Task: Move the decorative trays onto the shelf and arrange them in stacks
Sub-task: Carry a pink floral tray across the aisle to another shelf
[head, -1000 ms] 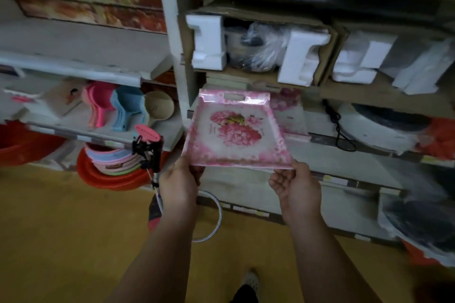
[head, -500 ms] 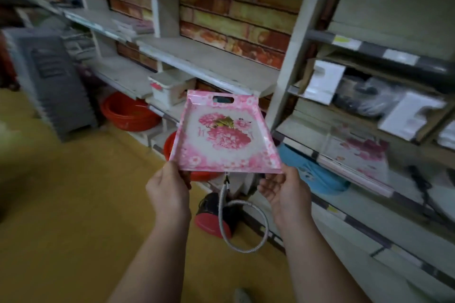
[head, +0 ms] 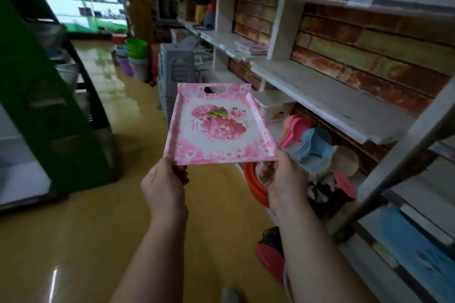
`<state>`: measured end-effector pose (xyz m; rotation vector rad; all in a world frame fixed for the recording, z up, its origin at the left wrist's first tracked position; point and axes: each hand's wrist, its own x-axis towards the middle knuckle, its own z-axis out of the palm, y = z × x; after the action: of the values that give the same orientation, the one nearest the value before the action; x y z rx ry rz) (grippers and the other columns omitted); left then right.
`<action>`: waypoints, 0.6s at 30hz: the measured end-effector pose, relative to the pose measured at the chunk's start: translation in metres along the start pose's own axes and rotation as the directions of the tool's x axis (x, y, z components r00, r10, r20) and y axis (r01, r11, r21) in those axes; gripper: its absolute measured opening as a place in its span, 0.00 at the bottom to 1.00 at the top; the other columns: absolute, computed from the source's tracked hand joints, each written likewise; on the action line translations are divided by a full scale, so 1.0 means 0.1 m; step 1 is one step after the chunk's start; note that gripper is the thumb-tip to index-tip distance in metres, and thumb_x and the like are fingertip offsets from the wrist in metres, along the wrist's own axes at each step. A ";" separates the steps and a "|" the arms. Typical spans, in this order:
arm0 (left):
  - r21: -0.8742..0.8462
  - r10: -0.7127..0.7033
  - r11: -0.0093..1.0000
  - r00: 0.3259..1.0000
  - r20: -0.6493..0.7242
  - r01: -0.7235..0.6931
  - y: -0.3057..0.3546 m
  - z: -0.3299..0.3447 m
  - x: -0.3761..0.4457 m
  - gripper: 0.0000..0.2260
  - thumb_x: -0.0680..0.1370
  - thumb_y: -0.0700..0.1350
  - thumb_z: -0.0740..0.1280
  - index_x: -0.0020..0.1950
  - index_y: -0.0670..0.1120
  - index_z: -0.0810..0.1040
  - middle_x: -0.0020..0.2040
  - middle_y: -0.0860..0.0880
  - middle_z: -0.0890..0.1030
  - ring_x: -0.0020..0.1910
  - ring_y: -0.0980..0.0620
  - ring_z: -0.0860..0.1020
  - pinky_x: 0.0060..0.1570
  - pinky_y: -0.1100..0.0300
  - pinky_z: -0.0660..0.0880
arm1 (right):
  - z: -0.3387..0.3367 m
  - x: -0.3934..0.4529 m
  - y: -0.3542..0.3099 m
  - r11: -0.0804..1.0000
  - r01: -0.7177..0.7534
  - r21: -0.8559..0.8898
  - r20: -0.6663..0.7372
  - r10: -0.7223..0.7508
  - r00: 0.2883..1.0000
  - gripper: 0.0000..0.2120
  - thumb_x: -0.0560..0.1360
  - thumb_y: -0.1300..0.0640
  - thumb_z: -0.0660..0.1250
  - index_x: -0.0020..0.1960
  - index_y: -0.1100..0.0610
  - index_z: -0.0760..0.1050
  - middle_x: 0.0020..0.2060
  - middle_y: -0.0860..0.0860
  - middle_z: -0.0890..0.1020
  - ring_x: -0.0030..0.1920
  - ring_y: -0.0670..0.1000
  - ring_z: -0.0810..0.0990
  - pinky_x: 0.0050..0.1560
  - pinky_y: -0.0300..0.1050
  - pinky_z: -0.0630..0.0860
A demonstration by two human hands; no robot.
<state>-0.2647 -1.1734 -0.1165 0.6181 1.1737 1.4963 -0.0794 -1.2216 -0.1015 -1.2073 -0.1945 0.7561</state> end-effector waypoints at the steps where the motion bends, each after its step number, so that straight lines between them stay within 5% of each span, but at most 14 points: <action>1: 0.006 0.011 1.000 1.000 -0.029 -0.011 0.01 0.00 0.10 0.14 0.83 0.41 0.65 0.38 0.44 0.82 0.30 0.49 0.79 0.32 0.51 0.76 0.38 0.54 0.73 | 0.11 0.08 0.07 1.000 -0.005 0.001 0.008 0.005 1.000 0.09 0.82 0.58 0.69 0.46 0.60 0.83 0.29 0.52 0.78 0.27 0.47 0.75 0.26 0.41 0.72; 11: 0.068 0.030 0.998 0.981 -0.191 -0.018 -0.01 0.76 1.13 0.12 0.82 0.44 0.66 0.44 0.41 0.86 0.29 0.51 0.81 0.34 0.49 0.75 0.38 0.53 0.71 | 0.97 1.28 0.16 0.998 -0.069 0.007 0.096 0.068 0.993 0.10 0.81 0.60 0.70 0.41 0.59 0.79 0.25 0.50 0.77 0.26 0.48 0.74 0.28 0.43 0.72; 18: 0.046 0.000 0.999 0.985 -0.170 0.008 -0.28 1.44 1.58 0.11 0.83 0.45 0.67 0.51 0.41 0.87 0.34 0.49 0.84 0.35 0.50 0.77 0.38 0.55 0.71 | 1.22 2.29 0.03 0.998 -0.054 -0.023 0.152 0.057 0.987 0.08 0.80 0.58 0.72 0.43 0.60 0.82 0.29 0.51 0.80 0.28 0.48 0.77 0.31 0.44 0.74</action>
<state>-0.1732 -0.9783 -0.1203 0.5261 1.3427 1.5457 0.0264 -0.9850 -0.1160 -1.1765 -0.2958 0.8987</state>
